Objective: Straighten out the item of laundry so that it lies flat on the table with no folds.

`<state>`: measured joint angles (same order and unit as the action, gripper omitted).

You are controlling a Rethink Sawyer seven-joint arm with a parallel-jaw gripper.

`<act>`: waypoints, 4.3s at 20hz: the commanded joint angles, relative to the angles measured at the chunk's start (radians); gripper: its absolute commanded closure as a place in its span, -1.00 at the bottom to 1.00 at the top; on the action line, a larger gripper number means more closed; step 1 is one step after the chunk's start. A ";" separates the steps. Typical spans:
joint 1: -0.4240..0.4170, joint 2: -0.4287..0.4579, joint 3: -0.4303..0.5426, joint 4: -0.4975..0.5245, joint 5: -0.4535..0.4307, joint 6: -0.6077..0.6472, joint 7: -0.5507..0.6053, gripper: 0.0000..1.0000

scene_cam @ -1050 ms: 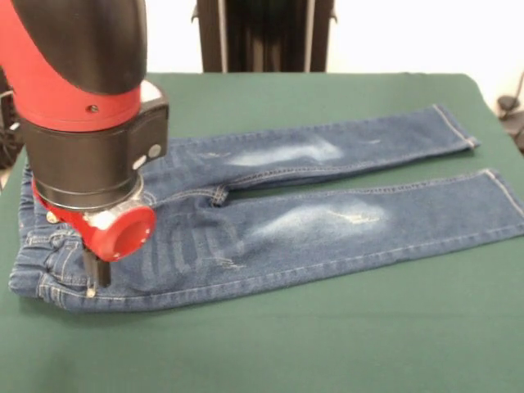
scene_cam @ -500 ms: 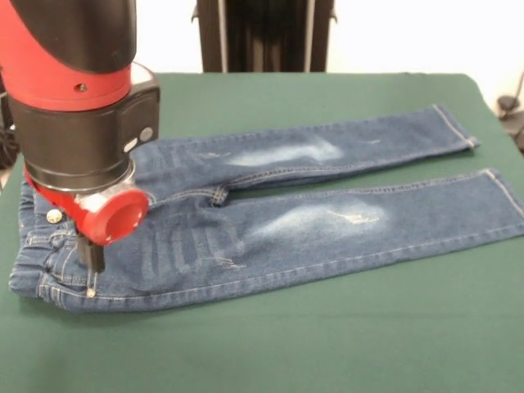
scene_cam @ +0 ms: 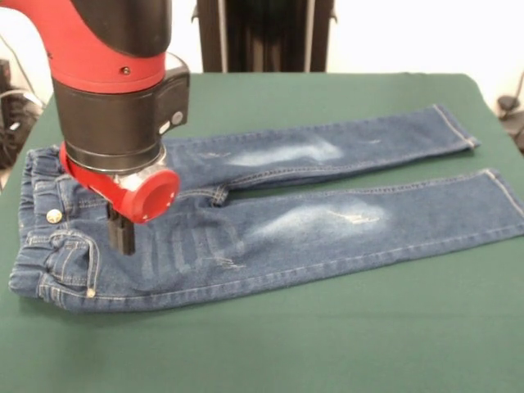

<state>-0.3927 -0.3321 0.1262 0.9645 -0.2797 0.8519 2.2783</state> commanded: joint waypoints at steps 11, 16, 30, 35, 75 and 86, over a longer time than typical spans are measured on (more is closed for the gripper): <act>0.009 0.105 0.061 0.086 -0.015 -0.060 -0.056 1.00; 0.006 0.127 0.068 0.087 -0.013 -0.090 -0.043 1.00; 0.019 0.211 0.090 -0.041 -0.017 -0.067 -0.096 1.00; 0.035 0.236 0.098 -0.159 -0.026 0.018 -0.157 1.00; -0.037 0.030 0.115 -0.064 -0.023 0.159 -0.309 1.00; -0.089 -0.133 0.075 0.292 -0.035 -0.015 -0.188 1.00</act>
<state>-0.4691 -0.3678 0.2044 0.8672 -0.3276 0.9685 2.0856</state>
